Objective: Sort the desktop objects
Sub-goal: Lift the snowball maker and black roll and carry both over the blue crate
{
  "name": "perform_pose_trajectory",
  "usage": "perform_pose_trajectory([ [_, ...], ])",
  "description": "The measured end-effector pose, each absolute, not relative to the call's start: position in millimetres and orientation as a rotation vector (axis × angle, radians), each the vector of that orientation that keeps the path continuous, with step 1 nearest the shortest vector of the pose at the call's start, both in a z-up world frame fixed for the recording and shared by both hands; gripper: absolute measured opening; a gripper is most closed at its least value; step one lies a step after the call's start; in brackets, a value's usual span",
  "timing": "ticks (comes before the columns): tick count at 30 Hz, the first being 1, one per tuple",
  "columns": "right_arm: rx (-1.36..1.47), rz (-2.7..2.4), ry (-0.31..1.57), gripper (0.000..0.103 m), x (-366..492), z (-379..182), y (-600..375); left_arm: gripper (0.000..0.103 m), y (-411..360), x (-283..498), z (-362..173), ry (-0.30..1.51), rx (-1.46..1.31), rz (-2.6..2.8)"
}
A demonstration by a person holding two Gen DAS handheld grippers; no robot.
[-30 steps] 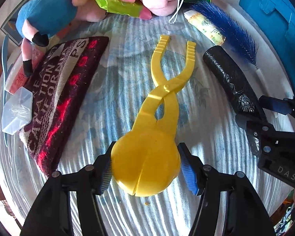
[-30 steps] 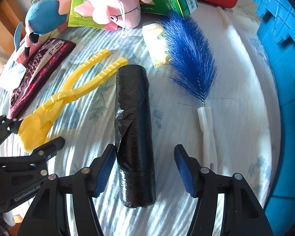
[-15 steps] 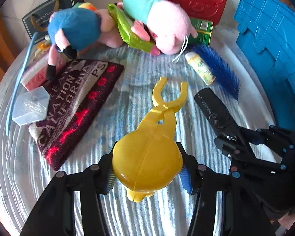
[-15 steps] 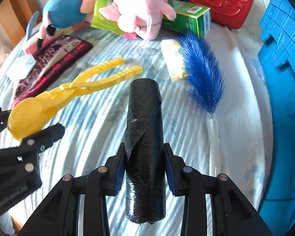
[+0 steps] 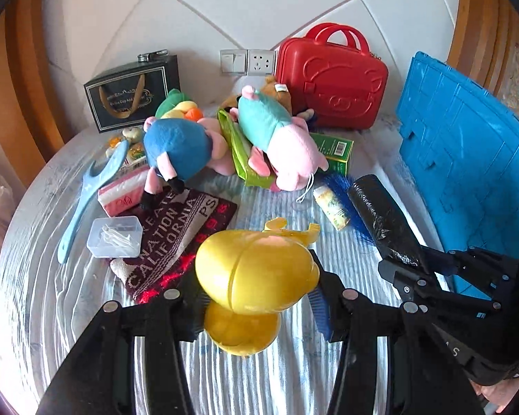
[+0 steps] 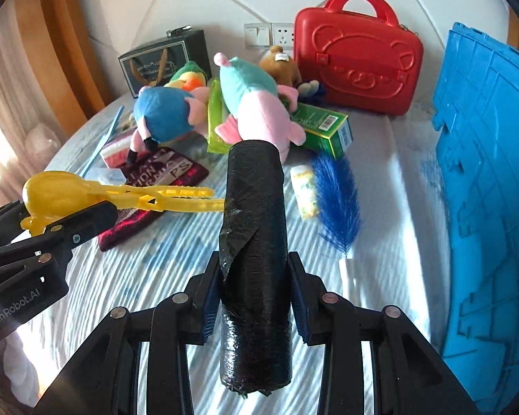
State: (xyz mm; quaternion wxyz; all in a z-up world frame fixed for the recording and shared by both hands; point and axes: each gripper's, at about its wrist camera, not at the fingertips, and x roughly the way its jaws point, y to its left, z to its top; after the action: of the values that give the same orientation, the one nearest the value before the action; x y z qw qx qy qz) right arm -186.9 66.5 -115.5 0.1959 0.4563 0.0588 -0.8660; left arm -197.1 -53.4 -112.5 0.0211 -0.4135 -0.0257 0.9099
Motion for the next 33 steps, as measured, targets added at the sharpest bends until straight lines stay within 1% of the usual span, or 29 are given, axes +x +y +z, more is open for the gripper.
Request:
perform_pose_trajectory([
  [7,1.112,-2.52,0.143,0.035,-170,-65,82,0.048,-39,-179,-66,-0.048,-1.103,2.904],
  [17,0.793,-2.705,0.11,0.035,-132,24,132,0.048,14,-150,4,-0.012,-0.782,2.966],
  [20,0.711,-2.748,0.072,0.035,-120,47,157,0.048,38,-143,21,0.007,-0.697,2.952],
  [26,0.574,-2.848,0.056,0.035,-99,85,209,0.048,98,-140,53,0.03,-0.558,2.9],
  [33,0.512,-3.004,-0.025,0.035,-88,102,296,0.048,177,-135,80,0.071,-0.433,2.816],
])
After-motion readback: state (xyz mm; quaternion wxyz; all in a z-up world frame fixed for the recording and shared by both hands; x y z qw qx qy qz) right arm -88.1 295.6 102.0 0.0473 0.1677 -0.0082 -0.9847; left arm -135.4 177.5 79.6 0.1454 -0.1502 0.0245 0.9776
